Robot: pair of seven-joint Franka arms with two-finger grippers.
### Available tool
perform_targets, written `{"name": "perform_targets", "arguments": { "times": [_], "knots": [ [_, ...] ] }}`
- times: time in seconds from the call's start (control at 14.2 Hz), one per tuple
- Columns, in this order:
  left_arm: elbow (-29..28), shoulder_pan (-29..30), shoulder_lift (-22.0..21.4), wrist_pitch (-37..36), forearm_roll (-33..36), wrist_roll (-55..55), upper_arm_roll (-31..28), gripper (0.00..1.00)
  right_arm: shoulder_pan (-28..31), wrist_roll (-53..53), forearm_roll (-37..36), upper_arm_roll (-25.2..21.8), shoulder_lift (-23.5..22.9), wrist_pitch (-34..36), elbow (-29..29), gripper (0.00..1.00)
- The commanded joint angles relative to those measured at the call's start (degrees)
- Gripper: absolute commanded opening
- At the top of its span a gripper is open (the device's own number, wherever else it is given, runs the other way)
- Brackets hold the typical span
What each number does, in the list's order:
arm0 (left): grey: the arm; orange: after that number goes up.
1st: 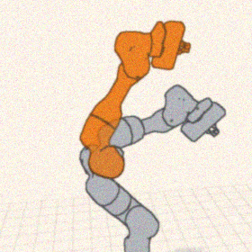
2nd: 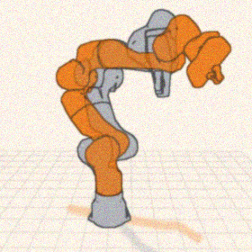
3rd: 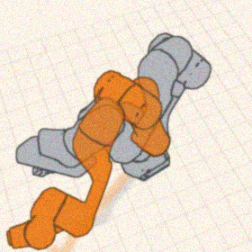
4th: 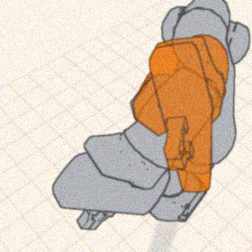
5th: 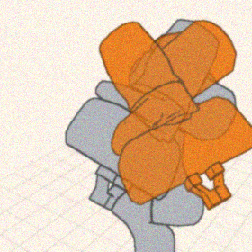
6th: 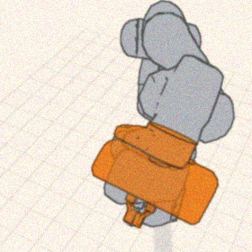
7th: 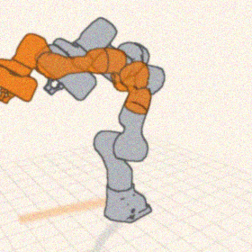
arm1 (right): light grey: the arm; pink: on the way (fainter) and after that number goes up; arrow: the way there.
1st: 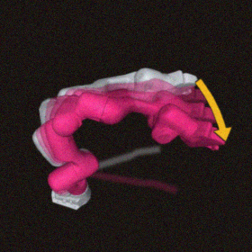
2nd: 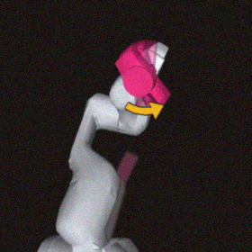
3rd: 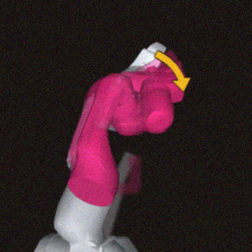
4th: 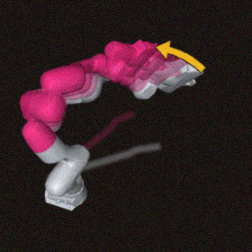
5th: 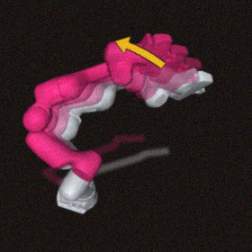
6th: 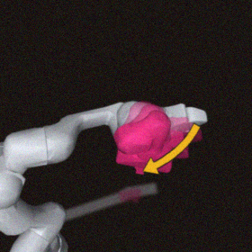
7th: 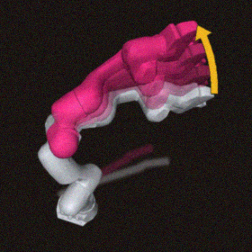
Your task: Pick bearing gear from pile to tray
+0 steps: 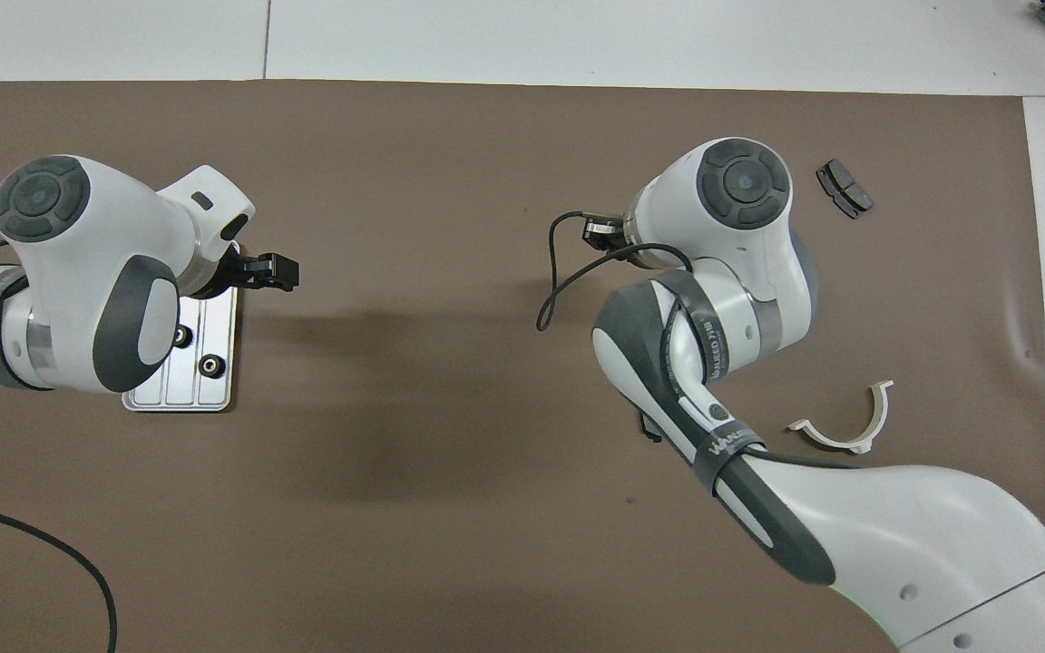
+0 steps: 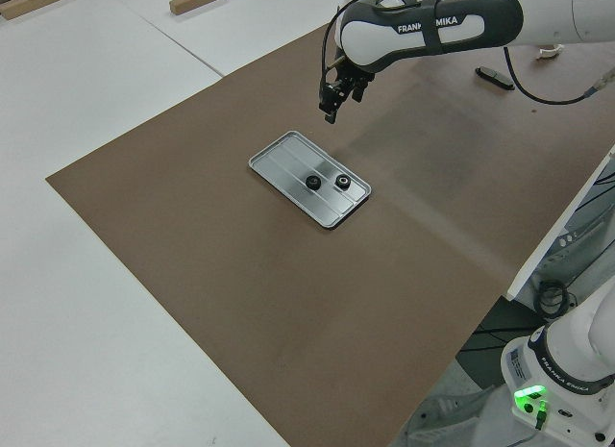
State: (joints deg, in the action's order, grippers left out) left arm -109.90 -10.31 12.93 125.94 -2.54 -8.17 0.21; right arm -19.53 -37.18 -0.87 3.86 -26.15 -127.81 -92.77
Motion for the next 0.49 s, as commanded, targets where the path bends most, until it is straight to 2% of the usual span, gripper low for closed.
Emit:
{"name": "perform_targets", "arguments": {
  "times": [0.0, 0.42],
  "knots": [
    [0.5, -0.5, 0.6, 1.1, -0.8, -0.5, -0.6, 1.0, -4.1, -6.4, 0.7, -0.2, 0.5, -0.2, -0.3, 0.0],
    [0.5, -0.5, 0.8, 1.9, -0.9, -0.6, -0.5, 1.0, -13.5, -19.3, -0.2, -0.2, -3.2, -6.1, -0.2, 0.0]
  ]
}}
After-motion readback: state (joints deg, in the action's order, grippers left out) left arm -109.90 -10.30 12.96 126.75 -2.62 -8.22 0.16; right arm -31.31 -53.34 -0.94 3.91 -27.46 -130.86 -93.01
